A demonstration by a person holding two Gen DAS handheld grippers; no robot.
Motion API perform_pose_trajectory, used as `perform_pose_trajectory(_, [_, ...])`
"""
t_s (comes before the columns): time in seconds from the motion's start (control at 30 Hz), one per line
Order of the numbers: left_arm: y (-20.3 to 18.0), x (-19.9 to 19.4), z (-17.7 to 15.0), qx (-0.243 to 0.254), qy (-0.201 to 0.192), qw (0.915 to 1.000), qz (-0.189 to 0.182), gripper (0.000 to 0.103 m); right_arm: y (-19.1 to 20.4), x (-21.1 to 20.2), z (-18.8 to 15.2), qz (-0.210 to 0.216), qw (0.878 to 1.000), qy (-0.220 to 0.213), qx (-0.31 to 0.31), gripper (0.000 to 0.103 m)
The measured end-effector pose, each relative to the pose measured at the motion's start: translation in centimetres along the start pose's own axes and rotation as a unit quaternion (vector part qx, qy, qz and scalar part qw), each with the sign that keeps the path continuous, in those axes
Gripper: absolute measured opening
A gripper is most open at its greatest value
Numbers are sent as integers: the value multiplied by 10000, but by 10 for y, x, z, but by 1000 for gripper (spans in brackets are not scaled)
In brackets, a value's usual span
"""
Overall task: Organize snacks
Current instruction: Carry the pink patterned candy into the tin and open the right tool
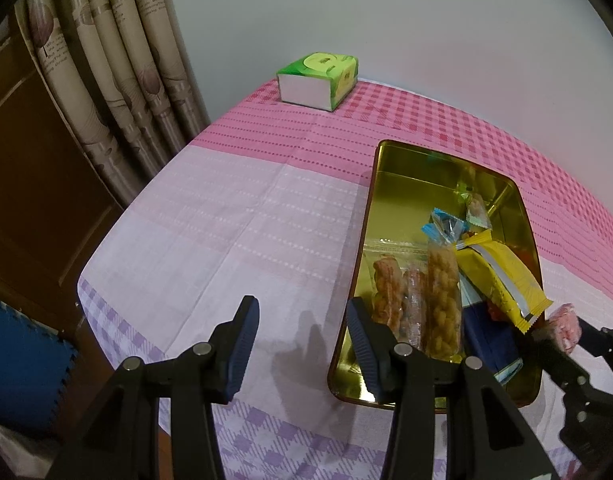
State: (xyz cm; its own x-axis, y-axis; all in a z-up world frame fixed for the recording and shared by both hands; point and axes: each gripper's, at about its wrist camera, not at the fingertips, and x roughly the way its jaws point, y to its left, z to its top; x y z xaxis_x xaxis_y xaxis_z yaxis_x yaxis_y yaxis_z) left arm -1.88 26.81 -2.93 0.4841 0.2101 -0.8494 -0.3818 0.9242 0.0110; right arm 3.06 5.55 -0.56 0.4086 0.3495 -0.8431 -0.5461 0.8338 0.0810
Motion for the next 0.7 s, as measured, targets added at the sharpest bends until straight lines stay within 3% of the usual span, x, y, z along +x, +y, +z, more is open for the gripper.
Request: perform_pose_trajectory(0.7, [-5,4,-2,21,111,9999,-28,47,16,36,24,-106,9997,88,-213,44])
